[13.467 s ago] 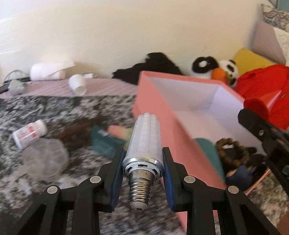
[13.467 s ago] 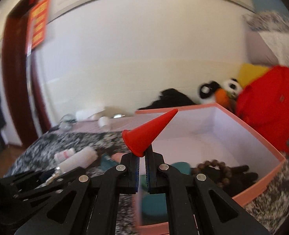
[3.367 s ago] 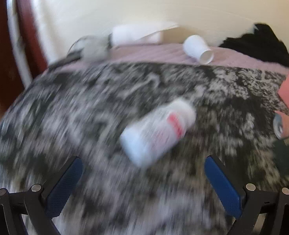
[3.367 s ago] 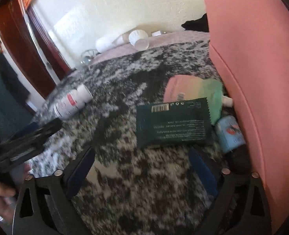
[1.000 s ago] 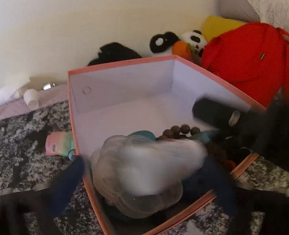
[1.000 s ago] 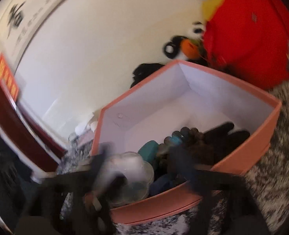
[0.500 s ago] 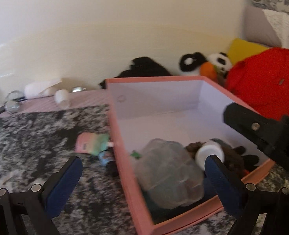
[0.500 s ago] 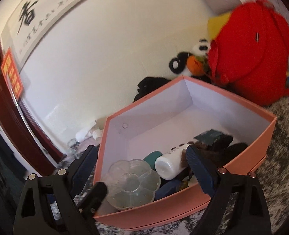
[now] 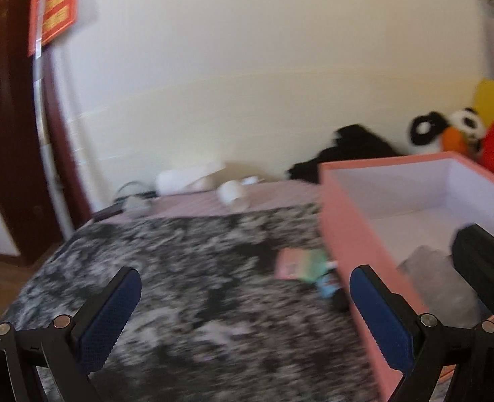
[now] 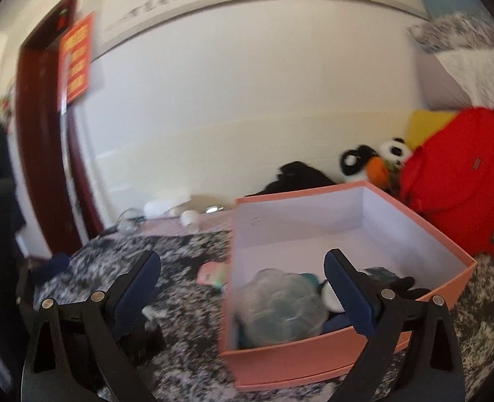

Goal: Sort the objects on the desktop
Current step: 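Withdraw both open grippers from the box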

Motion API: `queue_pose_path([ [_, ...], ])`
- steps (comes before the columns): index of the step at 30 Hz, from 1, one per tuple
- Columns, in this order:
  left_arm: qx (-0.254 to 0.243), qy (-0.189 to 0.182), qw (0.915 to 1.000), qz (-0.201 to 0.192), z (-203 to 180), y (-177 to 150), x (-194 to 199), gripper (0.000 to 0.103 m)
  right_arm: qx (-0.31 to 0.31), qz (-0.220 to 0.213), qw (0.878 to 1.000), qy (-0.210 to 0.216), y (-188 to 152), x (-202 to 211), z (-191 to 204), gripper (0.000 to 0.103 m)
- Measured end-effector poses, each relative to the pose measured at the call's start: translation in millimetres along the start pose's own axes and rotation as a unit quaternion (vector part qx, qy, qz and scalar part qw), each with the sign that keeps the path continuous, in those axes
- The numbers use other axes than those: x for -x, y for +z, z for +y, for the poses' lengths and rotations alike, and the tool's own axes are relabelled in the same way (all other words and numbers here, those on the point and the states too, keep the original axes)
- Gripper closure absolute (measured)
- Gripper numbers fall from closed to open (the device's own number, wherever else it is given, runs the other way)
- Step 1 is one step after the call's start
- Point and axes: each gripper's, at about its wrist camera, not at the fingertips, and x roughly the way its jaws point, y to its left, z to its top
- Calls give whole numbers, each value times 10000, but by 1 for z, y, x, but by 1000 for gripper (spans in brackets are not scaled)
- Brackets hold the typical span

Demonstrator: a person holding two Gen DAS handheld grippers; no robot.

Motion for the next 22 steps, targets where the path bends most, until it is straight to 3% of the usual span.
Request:
queue_pose_path([
  [10, 357, 407, 9982, 273, 63, -24, 1, 0, 35, 243, 9979, 601, -10, -5, 60, 1],
  [22, 343, 730, 9967, 116, 90, -27, -2, 0, 36, 464, 9974, 545, -23, -33, 88, 0],
])
